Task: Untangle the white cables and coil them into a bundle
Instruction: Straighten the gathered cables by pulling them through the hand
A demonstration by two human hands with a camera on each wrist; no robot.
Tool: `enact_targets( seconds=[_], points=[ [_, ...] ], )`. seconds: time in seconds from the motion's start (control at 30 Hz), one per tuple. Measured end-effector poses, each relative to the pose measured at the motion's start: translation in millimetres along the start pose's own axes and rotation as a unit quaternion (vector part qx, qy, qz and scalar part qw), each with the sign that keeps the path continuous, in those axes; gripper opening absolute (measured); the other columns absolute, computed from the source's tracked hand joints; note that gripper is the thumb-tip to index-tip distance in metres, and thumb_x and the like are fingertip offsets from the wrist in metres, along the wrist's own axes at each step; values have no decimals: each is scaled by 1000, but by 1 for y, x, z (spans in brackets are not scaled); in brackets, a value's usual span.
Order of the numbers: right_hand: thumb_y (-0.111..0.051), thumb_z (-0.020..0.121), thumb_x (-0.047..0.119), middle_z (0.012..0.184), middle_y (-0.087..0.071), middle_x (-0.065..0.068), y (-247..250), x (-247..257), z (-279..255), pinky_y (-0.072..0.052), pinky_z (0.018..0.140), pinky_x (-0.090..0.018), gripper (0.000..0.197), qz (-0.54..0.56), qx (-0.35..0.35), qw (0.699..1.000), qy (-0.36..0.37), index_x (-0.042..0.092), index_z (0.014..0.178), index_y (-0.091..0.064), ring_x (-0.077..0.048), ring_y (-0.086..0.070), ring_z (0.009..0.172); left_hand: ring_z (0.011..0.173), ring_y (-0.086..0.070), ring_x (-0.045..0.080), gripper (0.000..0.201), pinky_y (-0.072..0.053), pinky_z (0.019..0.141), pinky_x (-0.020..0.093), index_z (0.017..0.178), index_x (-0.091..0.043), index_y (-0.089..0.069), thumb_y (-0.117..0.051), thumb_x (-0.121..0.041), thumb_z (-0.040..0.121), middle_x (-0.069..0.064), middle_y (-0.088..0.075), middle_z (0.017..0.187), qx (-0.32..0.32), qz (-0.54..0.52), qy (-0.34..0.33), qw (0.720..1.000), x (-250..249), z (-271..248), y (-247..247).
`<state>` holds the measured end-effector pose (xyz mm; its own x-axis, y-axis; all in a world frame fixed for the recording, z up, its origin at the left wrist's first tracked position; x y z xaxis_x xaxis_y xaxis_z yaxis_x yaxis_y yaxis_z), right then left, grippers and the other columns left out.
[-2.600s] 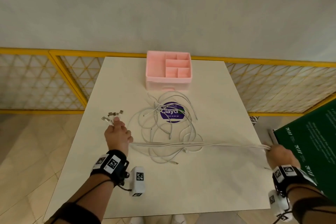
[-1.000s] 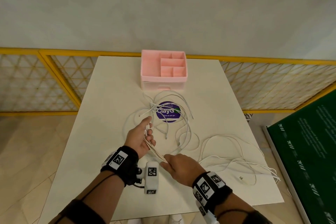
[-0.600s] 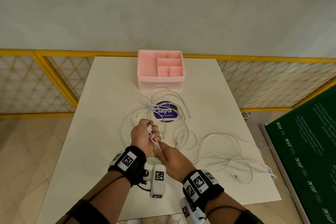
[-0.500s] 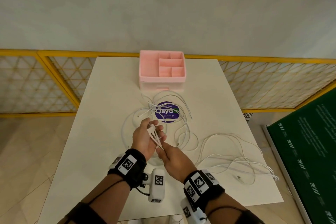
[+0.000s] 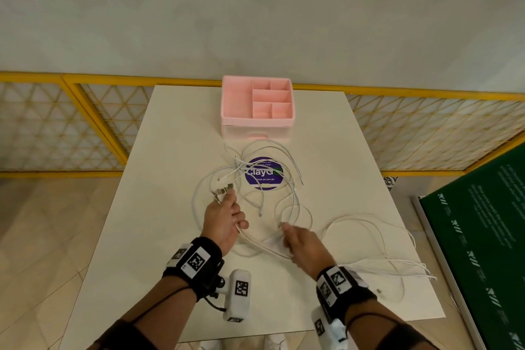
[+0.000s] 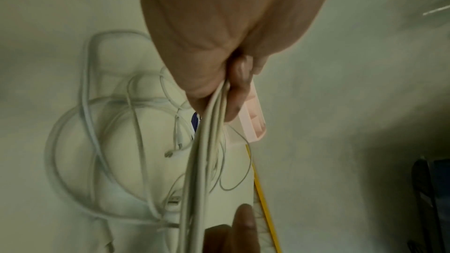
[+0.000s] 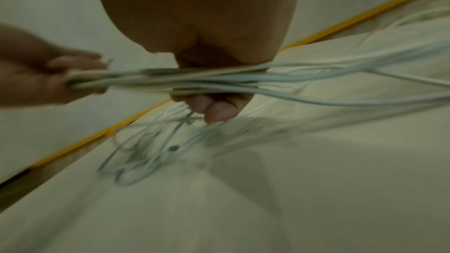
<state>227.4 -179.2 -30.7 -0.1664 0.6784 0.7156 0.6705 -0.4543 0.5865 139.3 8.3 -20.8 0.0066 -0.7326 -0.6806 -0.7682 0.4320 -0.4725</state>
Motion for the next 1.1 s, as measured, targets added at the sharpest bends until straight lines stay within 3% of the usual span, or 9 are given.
enact_targets(
  seconds=[0.1,0.17,0.23,0.43,0.6,0.83,0.93,1.03,1.1],
  points=[
    [-51,98,33,100,-61,-12,36,-30,29,-58,73,-48,22,-14,-134,989,-60,12,96,-57,-33,-64,82,41,-26,8,33,-29,41,23,73,-18,-45,-53,-30,103,-6,-29,54,-1,15,17,1000,11,-5,1],
    [-56,95,28,123,-51,-18,43,-45,42,-52,90,-45,33,-51,-124,982,-132,5,118,-52,-38,-60,104,41,-26,8,35,-29,41,23,71,-18,-44,-53,-29,102,-6,-30,53,7,25,22,999,16,-10,-2],
    [-61,92,28,131,-51,-20,44,-57,47,-48,96,-40,46,-93,-89,972,-196,0,125,-48,-38,-55,117,41,-28,8,33,-31,42,23,72,-18,-45,-54,-28,102,-6,-31,53,13,25,25,999,16,-14,-5],
    [-63,89,12,122,-65,-20,46,-60,52,-51,90,-34,30,-152,-59,957,-241,-3,114,-61,-35,-62,115,43,-35,11,29,-35,44,25,76,-18,-47,-52,-27,103,-2,-37,55,12,1,9,1000,3,-15,-3],
    [-69,84,18,117,-66,-21,61,-60,54,-51,82,-32,35,-115,-93,958,-247,-4,111,-62,-37,-63,110,48,-42,16,24,-39,48,29,82,-15,-51,-52,-26,103,2,-43,58,29,-13,-2,999,-5,-14,-9],
    [-66,87,14,121,-64,-19,48,-55,47,-50,86,-33,33,-116,-87,960,-239,-4,113,-60,-36,-61,115,49,-44,17,27,-43,54,33,80,-15,-50,-52,-29,103,2,-44,60,49,1,7,999,-3,-15,-14],
    [-70,82,20,104,-68,-18,64,-52,47,-49,72,-30,34,-47,-125,960,-245,-5,104,-64,-35,-65,99,45,-37,13,29,-42,54,32,77,-18,-50,-52,-31,103,-1,-38,57,43,-9,12,999,-4,-15,-12],
    [-66,82,17,90,-69,-16,98,-30,55,-51,77,-33,23,61,-216,954,-196,-3,94,-65,-33,-64,87,42,-30,10,28,-39,50,28,76,-20,-52,-52,-31,102,-3,-31,56,42,-7,6,999,-9,-15,-14],
    [-61,85,14,74,-62,-16,111,-13,61,-57,74,-41,17,169,-220,942,-187,-3,86,-62,-31,-62,70,41,-28,9,30,-36,47,26,74,-21,-51,-53,-32,102,-4,-30,55,43,-6,5,999,-11,-14,-17]
  ],
)
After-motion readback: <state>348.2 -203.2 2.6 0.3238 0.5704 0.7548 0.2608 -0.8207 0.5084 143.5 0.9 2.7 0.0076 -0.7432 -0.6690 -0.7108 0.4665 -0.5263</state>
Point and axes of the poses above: each hand's wrist, its own z-axis towards the middle knuckle, its own y-axis out of the back of the hand, x = y × z, the point moved 8 cm from there along z, towards the middle knuckle
